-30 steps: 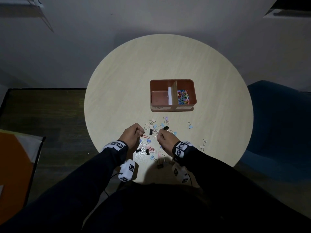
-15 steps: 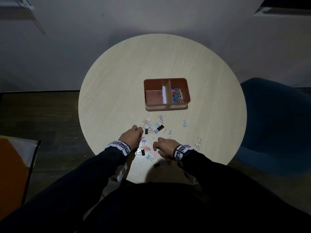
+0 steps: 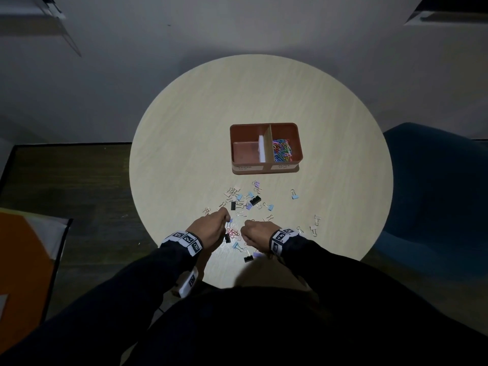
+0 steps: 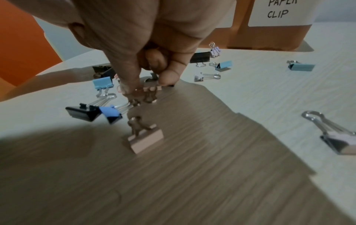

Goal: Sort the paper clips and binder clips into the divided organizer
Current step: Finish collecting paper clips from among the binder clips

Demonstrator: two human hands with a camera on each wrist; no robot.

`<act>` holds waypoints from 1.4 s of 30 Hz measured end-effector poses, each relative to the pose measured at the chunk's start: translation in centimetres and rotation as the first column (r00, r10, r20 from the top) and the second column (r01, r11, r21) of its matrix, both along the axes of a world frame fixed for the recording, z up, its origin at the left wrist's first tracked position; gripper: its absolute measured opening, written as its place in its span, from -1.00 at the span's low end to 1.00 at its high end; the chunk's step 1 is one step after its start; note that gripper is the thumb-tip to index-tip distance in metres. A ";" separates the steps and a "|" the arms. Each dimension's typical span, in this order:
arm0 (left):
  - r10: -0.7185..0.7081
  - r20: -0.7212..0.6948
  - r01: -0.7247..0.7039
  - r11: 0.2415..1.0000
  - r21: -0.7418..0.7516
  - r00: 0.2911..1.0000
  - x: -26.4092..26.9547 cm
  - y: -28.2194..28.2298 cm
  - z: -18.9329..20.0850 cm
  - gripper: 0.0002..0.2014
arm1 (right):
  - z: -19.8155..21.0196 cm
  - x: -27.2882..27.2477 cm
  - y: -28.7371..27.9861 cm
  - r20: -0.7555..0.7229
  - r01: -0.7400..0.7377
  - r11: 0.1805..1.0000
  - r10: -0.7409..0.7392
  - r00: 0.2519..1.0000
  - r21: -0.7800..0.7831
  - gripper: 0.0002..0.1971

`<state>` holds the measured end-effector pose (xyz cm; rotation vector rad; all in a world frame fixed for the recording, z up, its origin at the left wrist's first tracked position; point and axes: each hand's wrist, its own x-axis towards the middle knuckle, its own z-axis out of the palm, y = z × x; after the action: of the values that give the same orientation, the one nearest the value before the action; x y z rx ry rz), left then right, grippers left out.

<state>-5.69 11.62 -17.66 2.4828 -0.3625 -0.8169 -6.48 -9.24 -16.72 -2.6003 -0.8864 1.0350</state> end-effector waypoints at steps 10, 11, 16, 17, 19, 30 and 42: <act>-0.095 0.044 0.084 0.976 0.199 0.995 -1.0 -1.3 -0.6 -0.66 | 0.6 -0.8 0.1 -0.187 0.462 0.879 -0.438 0.879 0.114 -0.80; -0.101 0.044 0.090 0.973 0.212 0.994 -1.1 -1.4 -0.8 -0.66 | 0.6 -0.7 0.3 -0.203 0.509 0.851 -0.480 0.854 0.130 -0.78; -0.101 0.037 0.091 0.975 0.204 0.994 -1.3 -1.9 -1.1 -0.78 | 0.9 -0.7 0.7 -0.288 0.637 0.750 -0.578 0.763 0.182 -0.87; -0.097 0.035 0.089 0.976 0.199 0.995 -1.3 -1.8 -1.1 -0.79 | 0.9 -0.7 0.8 -0.305 0.655 0.733 -0.591 0.747 0.182 -0.78; -0.073 0.028 0.066 0.982 0.178 0.997 -1.1 -1.7 -1.1 -0.81 | 0.9 -0.7 1.2 -0.369 0.735 0.658 -0.651 0.664 0.162 -0.74; 0.194 -0.017 -0.194 0.981 -0.002 0.981 0.1 0.6 -0.2 -0.86 | -0.1 -0.3 2.6 -0.093 0.451 0.887 -0.443 0.892 0.099 -0.93; 0.271 -0.047 -0.272 0.962 -0.025 0.961 -0.2 0.9 0.6 -0.87 | -0.6 -0.6 4.1 0.047 0.354 0.934 -0.353 0.935 -0.035 -0.75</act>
<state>-5.93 12.56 -17.11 2.4107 -0.0164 -0.7420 -7.04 -5.11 -17.35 -2.6864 -0.3802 0.9110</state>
